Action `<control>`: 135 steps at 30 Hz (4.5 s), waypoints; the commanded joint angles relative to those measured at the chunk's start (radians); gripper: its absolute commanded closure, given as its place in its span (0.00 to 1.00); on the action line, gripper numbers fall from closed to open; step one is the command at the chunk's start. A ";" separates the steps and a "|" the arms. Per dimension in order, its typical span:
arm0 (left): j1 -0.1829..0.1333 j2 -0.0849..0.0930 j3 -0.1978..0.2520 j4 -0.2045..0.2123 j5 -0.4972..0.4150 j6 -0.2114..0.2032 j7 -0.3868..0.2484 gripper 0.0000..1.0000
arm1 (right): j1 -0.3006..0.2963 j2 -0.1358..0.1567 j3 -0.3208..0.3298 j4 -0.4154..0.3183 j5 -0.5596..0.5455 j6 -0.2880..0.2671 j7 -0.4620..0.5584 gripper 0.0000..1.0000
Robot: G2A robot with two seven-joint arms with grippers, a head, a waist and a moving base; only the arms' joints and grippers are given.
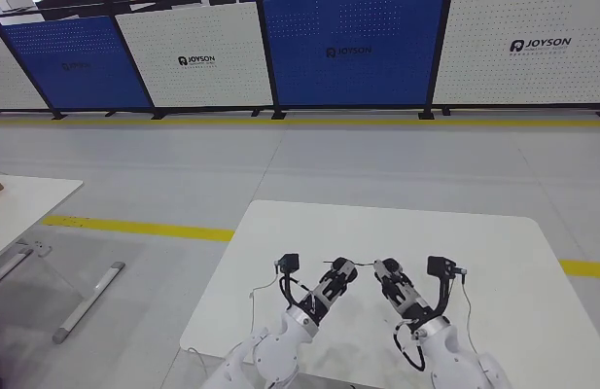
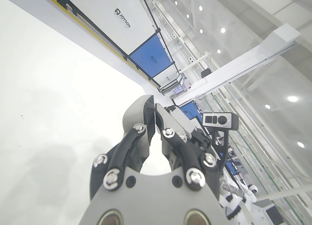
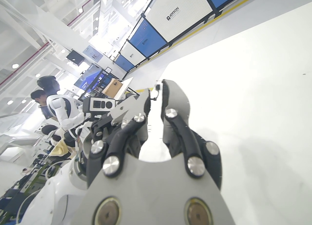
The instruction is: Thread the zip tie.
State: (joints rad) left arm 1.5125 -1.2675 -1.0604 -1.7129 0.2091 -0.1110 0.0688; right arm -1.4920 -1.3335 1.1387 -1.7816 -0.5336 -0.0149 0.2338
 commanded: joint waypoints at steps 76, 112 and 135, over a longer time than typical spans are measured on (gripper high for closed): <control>0.004 -0.003 0.005 -0.018 0.047 -0.017 -0.037 0.72 | 0.029 -0.006 -0.029 0.012 -0.013 0.022 -0.010 1.00; -0.012 -0.011 0.020 -0.004 0.060 0.019 -0.018 1.00 | 0.008 0.001 -0.015 -0.002 -0.028 -0.007 -0.007 1.00; -0.010 -0.010 0.005 -0.018 0.054 0.039 -0.034 0.95 | 0.020 0.000 -0.030 -0.001 -0.063 0.009 -0.013 1.00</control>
State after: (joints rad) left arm 1.5021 -1.2778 -1.0554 -1.7298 0.2631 -0.0730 0.0332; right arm -1.4727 -1.3336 1.1089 -1.7839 -0.5943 -0.0072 0.2211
